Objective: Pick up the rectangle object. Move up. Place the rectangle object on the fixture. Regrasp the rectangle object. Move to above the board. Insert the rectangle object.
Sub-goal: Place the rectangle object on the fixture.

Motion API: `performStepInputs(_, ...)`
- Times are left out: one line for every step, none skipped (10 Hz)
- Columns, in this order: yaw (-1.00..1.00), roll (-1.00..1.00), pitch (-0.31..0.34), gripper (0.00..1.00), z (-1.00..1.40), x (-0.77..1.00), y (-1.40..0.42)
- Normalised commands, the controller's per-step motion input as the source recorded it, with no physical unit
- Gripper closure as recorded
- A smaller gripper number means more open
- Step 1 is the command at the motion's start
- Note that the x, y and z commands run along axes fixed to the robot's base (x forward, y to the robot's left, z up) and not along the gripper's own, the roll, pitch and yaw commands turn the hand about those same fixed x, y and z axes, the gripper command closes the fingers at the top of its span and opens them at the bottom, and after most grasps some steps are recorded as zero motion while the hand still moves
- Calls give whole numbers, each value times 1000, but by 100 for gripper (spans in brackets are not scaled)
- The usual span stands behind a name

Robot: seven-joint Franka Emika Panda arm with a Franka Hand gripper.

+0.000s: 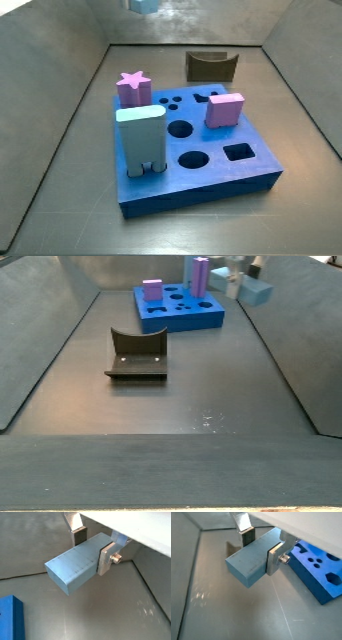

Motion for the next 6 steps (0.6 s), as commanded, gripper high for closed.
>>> performStepInputs(-1000,38,-90,100,-91,1000,-130)
performStepInputs(-1000,32,-94,100,-89,1000,-120)
performStepInputs(-1000,28,-100,100,-90,1000,-112)
performStepInputs(-1000,23,-110,100,-89,1000,-104)
performStepInputs(-1000,19,-119,100,-89,1000,-97)
performStepInputs(-1000,11,-129,100,-87,1000,-87)
